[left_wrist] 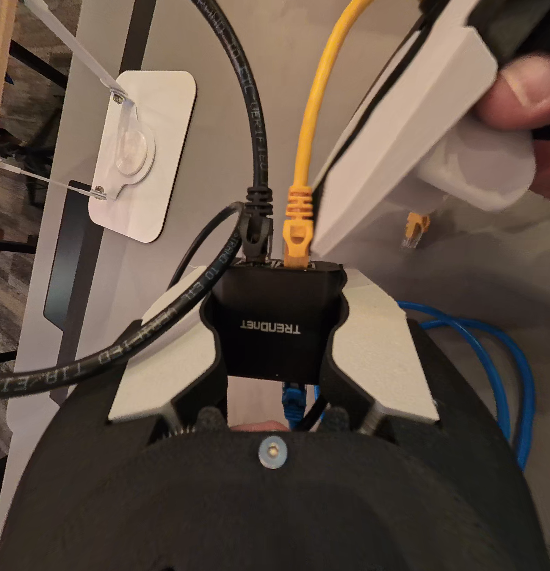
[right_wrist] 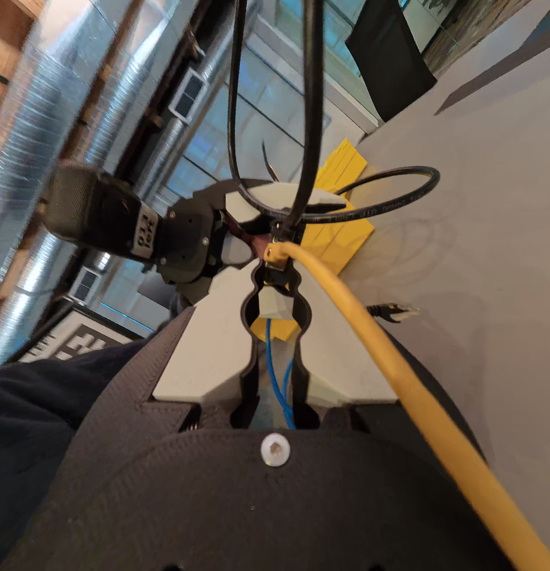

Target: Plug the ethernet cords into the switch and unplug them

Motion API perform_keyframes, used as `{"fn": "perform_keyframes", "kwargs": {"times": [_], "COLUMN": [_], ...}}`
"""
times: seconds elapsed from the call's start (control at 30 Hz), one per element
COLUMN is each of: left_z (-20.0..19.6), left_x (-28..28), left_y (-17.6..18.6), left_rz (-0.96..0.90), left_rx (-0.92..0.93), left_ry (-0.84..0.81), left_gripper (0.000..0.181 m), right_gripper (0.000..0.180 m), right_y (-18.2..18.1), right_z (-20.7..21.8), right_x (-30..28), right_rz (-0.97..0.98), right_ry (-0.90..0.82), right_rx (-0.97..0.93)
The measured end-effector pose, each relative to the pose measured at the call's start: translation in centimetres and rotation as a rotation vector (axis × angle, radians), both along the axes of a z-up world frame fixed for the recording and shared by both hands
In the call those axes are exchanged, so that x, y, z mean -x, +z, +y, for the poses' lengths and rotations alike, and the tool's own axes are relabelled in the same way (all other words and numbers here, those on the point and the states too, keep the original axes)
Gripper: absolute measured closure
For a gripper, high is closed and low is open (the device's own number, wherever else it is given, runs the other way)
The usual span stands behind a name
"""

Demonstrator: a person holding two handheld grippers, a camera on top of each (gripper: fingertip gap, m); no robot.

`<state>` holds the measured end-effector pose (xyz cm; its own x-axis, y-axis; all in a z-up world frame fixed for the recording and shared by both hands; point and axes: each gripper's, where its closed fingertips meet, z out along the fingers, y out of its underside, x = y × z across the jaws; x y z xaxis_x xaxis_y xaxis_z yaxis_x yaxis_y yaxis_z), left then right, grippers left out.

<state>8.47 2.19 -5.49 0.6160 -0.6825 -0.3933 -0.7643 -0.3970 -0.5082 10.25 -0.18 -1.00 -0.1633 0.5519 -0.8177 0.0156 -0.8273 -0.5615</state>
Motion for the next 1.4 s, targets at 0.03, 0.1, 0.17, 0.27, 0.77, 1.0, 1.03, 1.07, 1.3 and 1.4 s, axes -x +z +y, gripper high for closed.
{"fn": "perform_keyframes", "kwargs": {"times": [0.03,0.1,0.17,0.27,0.77,1.0,1.03,1.07,1.3,1.4], "left_z": [0.1,0.0,-0.1,-0.4,-1.6,-3.5,-3.8,-4.2,-6.1,-6.9], "left_x": [0.2,0.4,0.7,0.6,0.5,-0.8,-1.0,-1.2,-1.8,-2.0], "left_y": [0.0,0.1,0.1,0.2,1.1,2.5,2.7,2.9,3.6,4.0], "left_rz": [-0.003,-0.021,-0.040,-0.085,-0.207,-0.247,-0.247,-0.252,-0.251,-0.257], "left_rx": [-0.002,0.017,0.043,0.091,0.343,0.439,0.448,0.458,0.526,0.542], "left_ry": [0.004,0.009,0.013,0.005,-0.033,-0.151,-0.176,-0.207,-0.369,-0.447], "left_gripper": [0.106,0.106,0.106,0.106,0.106,0.106,0.106,0.106,0.105,0.106], "right_gripper": [0.164,0.162,0.155,0.172,0.156,0.149,0.147,0.146,0.145,0.145], "right_y": [-0.2,-0.4,-1.1,-2.1,2.3,5.1,5.1,4.8,4.7,5.7], "right_z": [-0.3,-0.9,-1.6,-1.4,-2.6,-1.3,-1.7,-1.9,-3.7,-4.9], "right_x": [-0.1,-0.5,-0.8,-1.3,-2.1,-2.9,-3.0,-2.9,-2.2,-2.1], "right_rz": [-0.020,-0.054,-0.129,-0.274,-0.364,-0.230,-0.204,-0.203,-0.147,-0.068], "right_ry": [0.013,0.031,0.046,0.008,0.003,0.014,0.051,0.090,0.199,0.214], "right_rx": [-0.021,-0.111,-0.280,-0.683,-1.884,-1.957,-1.952,-1.961,-2.035,-2.008]}}
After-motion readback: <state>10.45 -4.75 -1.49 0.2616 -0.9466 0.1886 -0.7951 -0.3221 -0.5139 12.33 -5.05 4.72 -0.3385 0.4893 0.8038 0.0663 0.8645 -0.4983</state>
